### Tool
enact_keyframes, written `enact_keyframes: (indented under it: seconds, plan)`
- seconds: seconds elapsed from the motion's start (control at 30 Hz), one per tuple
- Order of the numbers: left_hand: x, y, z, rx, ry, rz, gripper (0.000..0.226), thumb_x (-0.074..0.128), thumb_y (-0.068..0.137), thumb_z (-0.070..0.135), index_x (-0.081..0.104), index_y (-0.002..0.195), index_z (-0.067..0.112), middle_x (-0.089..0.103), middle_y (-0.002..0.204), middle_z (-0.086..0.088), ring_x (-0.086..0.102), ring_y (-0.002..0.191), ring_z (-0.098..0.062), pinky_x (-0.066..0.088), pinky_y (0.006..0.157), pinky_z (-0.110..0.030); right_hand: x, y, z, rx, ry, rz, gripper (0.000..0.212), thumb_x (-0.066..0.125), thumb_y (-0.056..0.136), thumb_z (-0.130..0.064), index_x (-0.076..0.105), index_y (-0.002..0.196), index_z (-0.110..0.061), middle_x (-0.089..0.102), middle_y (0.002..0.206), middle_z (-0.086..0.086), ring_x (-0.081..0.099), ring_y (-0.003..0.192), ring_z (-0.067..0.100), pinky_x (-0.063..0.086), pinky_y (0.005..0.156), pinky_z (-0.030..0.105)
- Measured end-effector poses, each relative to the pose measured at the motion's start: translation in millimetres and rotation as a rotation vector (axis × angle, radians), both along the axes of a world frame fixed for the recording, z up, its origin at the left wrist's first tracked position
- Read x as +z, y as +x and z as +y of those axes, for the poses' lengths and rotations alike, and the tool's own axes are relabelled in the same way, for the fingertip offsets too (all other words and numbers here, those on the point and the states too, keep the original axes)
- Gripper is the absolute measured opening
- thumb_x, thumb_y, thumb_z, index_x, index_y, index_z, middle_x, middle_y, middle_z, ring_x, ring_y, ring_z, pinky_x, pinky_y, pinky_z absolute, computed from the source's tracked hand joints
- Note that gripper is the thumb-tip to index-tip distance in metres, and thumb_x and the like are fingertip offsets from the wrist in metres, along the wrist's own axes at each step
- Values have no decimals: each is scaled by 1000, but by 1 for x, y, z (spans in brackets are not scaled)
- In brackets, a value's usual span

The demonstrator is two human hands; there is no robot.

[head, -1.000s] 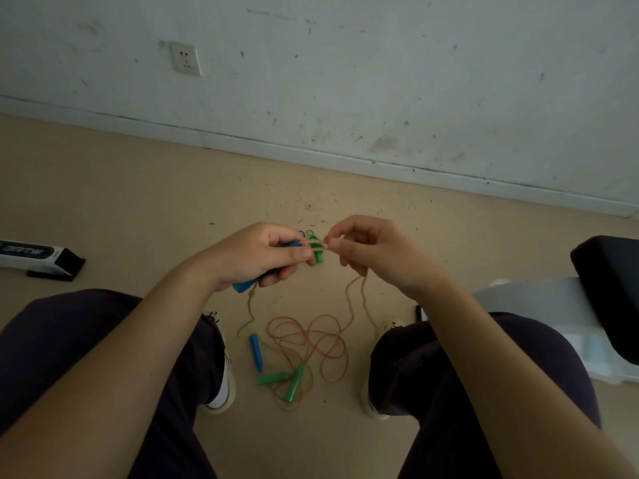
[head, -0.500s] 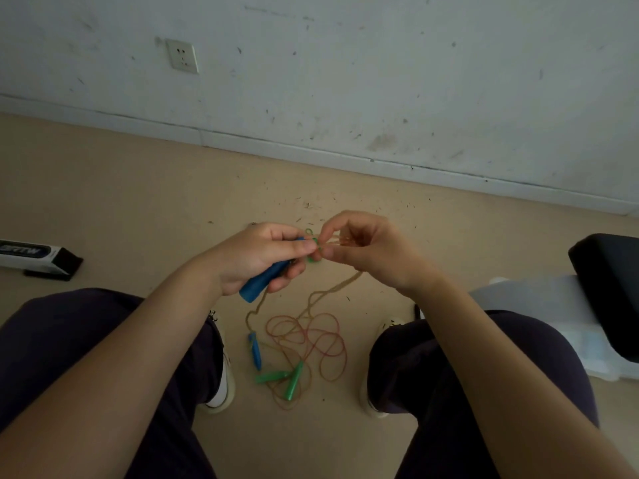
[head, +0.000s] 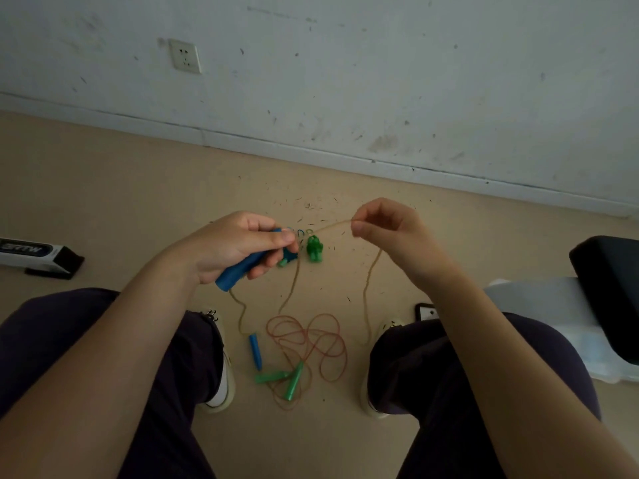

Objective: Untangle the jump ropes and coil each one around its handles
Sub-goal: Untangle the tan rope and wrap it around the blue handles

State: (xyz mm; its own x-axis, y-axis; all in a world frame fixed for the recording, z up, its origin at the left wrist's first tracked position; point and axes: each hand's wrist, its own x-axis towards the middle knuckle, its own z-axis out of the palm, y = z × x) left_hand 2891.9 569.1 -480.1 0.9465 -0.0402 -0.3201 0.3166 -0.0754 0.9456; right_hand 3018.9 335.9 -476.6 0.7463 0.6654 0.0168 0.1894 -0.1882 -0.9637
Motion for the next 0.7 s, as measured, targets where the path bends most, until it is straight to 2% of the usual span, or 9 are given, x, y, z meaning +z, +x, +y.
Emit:
enact_keyframes:
  seconds: [0.1, 0.17, 0.3, 0.37, 0.4, 0.47, 0.53, 0.6, 0.7]
  plan:
    - [0, 0, -8, -10, 0, -3, 35, 62, 88, 30, 68, 102, -1, 52, 64, -5, 43, 48, -15, 38, 49, -27, 6, -11, 5, 160, 9, 93, 13, 72, 84, -4, 64, 93, -11, 67, 74, -1, 59, 67, 15, 52, 65, 28]
    - [-2, 2, -19, -30, -6, -3, 26, 60, 95, 23, 68, 101, -1, 52, 66, -7, 44, 48, -15, 39, 49, -27, 2, -22, 13, 232, -34, 104, 16, 75, 82, -6, 65, 94, -11, 66, 72, 0, 57, 64, 14, 48, 60, 26]
    - [-5, 5, -28, -66, 29, 7, 19, 58, 98, 19, 68, 88, 7, 56, 67, -8, 48, 49, -16, 41, 51, -30, -12, -30, 25, 213, -108, 34, 14, 78, 81, -14, 66, 87, -18, 64, 75, 6, 56, 68, 16, 46, 66, 31]
    - [-2, 6, -21, -45, 24, 5, 18, 60, 96, 21, 70, 93, 7, 57, 67, -7, 49, 50, -16, 42, 52, -29, -10, -23, 22, 150, -102, 9, 10, 74, 85, -14, 65, 84, -17, 64, 72, 4, 53, 63, 7, 44, 62, 21]
    - [-1, 5, -16, -25, 25, 3, 21, 60, 95, 23, 70, 97, 5, 57, 66, -6, 48, 50, -15, 42, 51, -28, -7, -18, 19, 93, -92, -7, 8, 71, 87, -14, 64, 84, -17, 62, 69, -2, 51, 60, 3, 42, 59, 18]
    - [1, 4, -7, 14, 42, -1, 26, 61, 92, 26, 70, 101, 2, 57, 65, -4, 47, 50, -15, 42, 50, -26, 0, -6, 9, -46, -39, -5, 7, 67, 90, -16, 62, 85, -17, 55, 63, -11, 47, 57, 5, 40, 58, 22]
    - [1, 2, -1, 35, 57, -13, 31, 63, 89, 28, 70, 101, 1, 57, 65, -5, 47, 50, -14, 40, 52, -29, 6, 3, -1, -97, 18, 17, 6, 65, 92, -15, 61, 87, -16, 58, 63, -8, 49, 58, 12, 43, 59, 28]
    - [-2, 2, -1, 36, 70, -18, 30, 64, 89, 27, 69, 100, -1, 57, 64, -4, 46, 49, -15, 38, 55, -32, 10, 1, -4, -22, 18, 44, 3, 65, 91, -11, 62, 93, -11, 65, 70, 0, 53, 60, 15, 47, 60, 28]
    - [-4, 4, -14, 3, 61, -15, 21, 60, 96, 19, 70, 99, 1, 56, 66, -6, 47, 51, -16, 40, 53, -31, 8, -14, 6, 143, -65, 105, 14, 70, 86, -10, 63, 98, -8, 69, 74, 2, 56, 60, 14, 49, 58, 24]
